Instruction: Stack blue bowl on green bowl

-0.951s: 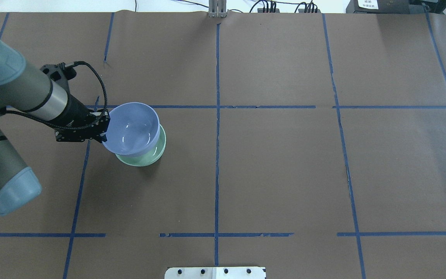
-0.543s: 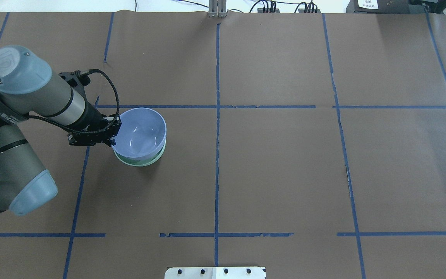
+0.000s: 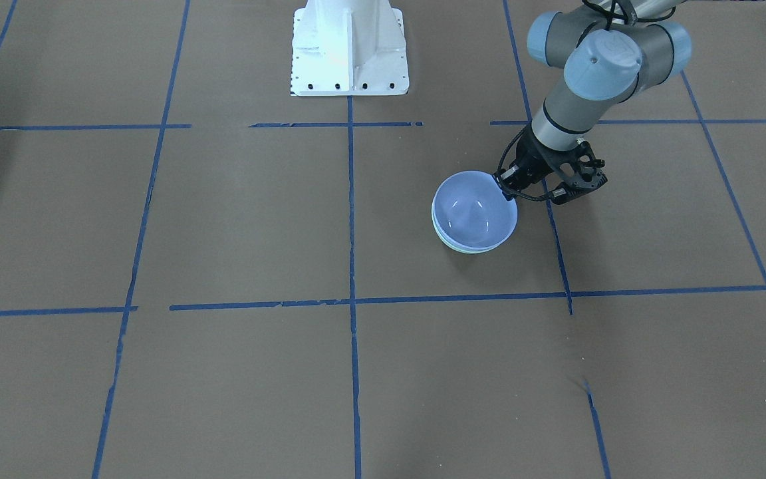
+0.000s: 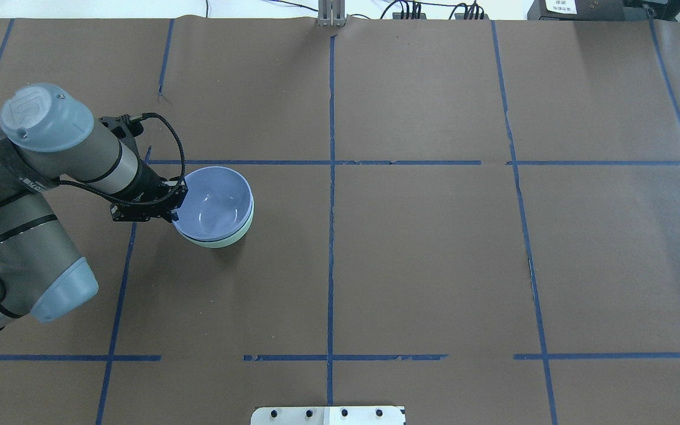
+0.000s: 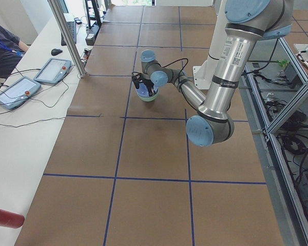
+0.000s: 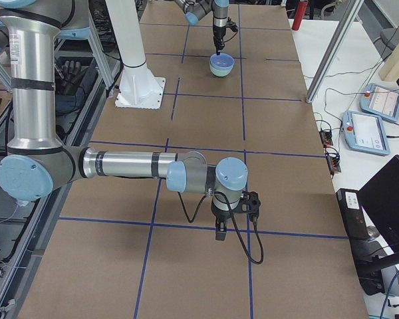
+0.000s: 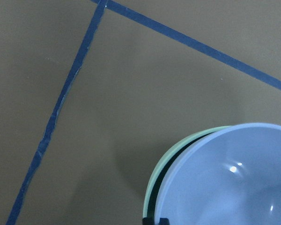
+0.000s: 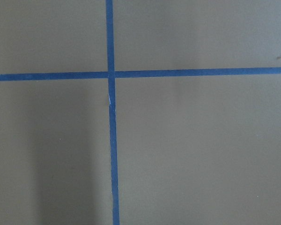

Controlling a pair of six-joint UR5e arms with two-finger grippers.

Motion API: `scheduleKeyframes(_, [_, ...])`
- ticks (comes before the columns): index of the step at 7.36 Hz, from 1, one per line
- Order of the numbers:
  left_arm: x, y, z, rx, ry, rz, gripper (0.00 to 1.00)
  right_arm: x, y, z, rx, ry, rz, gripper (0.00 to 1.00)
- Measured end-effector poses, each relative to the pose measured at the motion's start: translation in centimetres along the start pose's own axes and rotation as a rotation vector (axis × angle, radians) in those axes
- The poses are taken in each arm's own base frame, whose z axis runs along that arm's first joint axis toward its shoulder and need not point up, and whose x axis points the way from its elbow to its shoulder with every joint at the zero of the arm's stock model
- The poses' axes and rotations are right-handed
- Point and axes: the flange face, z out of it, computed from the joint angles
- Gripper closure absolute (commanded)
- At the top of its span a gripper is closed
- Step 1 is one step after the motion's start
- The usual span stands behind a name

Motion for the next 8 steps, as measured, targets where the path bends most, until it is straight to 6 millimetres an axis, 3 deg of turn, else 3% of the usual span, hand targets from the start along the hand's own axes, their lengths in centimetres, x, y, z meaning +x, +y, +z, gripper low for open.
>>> scheduleKeyframes(3, [-0.2,-0.1,0.9,-0.003,-0.004,0.006,1.0,0.0,0.0,0.0,0.0,0.0,0.0,0.0])
scheduleKeyframes(4, [-0.3,0.0,1.1,-0.006,-0.007,0.008,0.75,0.0,0.0,0.0,0.0,0.0,-0.001,0.0])
scheduleKeyframes(5, [-0.3,0.0,1.2,-0.007,-0.009,0.009,0.01,0.0,0.0,0.0,0.0,0.0,-0.001,0.0])
scheduleKeyframes(8, [0.0,0.4,0.2,-0.005,0.023,0.027,0.01,0.0,0.0,0.0,0.0,0.0,0.0,0.0])
